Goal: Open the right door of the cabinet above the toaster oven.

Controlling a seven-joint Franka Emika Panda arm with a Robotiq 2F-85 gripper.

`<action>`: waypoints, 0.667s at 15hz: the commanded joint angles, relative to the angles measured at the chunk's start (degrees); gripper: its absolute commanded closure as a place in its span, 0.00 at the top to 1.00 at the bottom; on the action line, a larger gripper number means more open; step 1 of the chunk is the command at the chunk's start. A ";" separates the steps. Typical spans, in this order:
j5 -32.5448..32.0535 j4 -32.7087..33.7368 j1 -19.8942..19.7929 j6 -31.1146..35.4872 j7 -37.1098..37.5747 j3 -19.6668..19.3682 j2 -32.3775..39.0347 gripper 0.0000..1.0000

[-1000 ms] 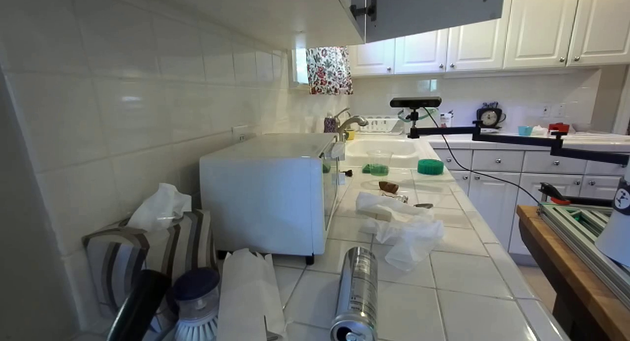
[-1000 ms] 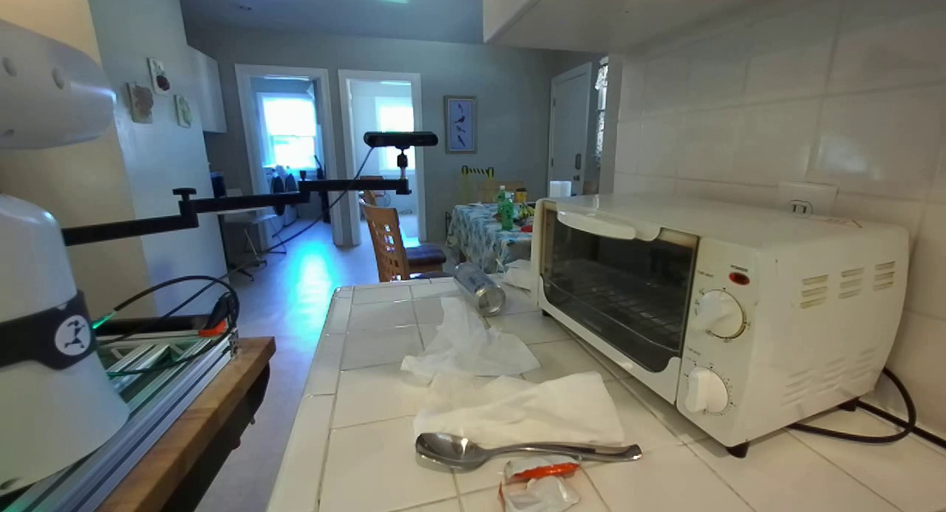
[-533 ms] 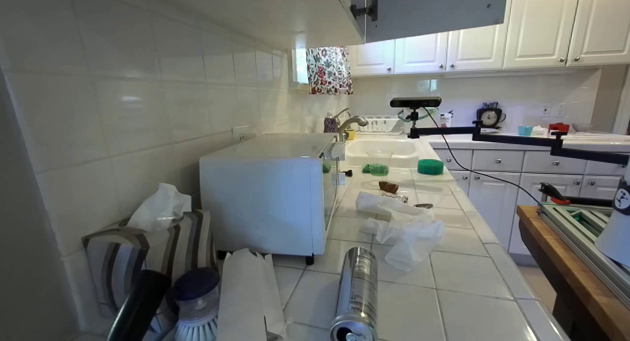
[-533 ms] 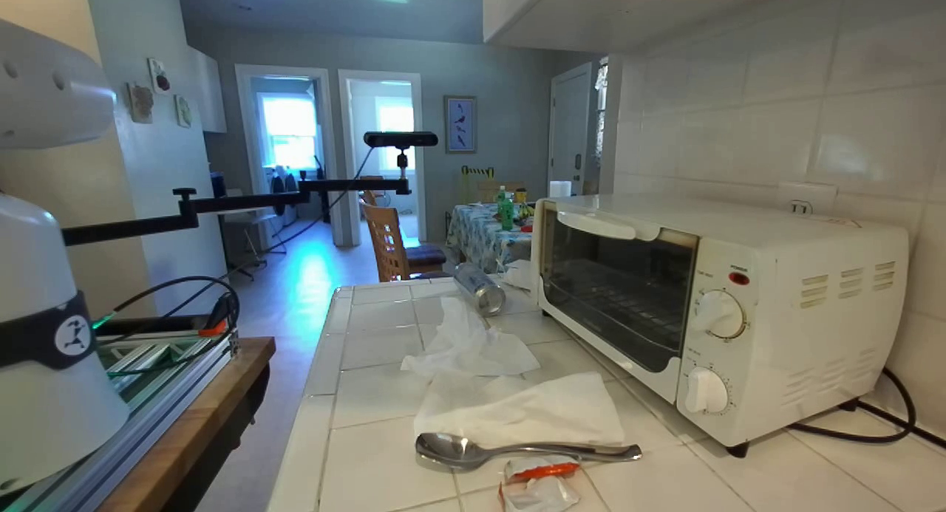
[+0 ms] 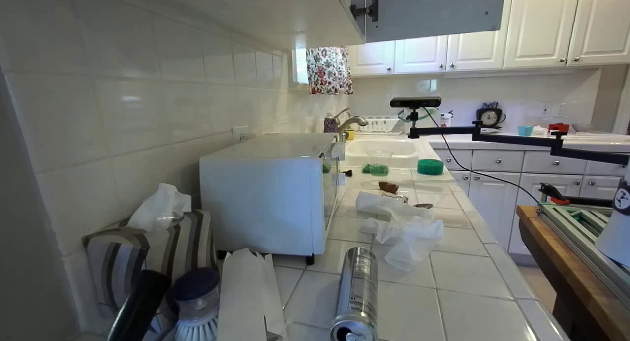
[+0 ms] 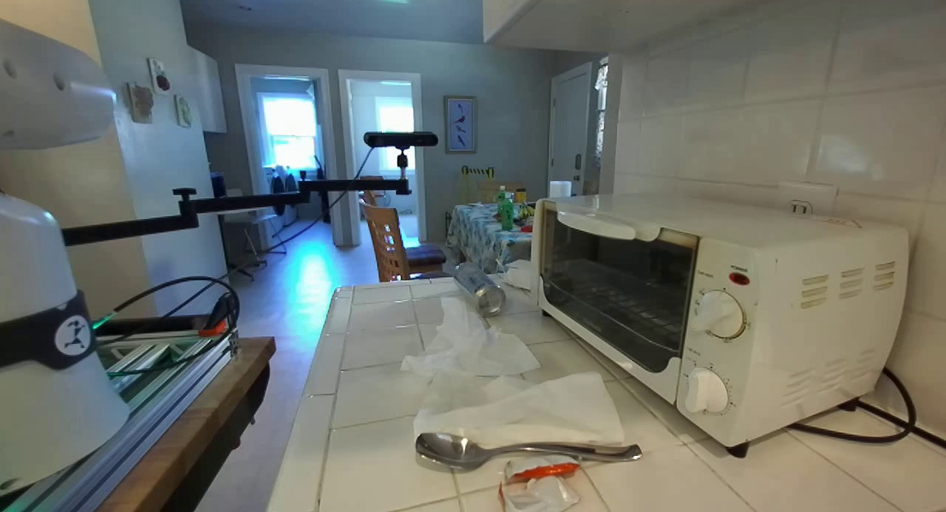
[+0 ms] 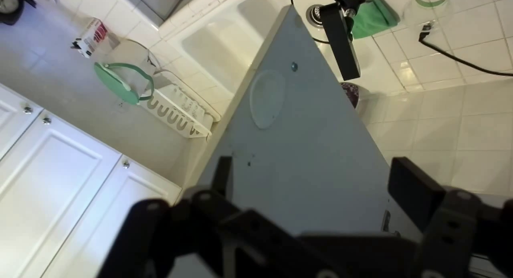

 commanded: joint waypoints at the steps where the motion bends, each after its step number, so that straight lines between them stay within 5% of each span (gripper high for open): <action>1: 1.68 1.00 1.81 -0.69 1.53 -0.32 1.60 1.00; 10: 17.37 1.98 7.28 5.92 2.12 -1.30 8.76 1.00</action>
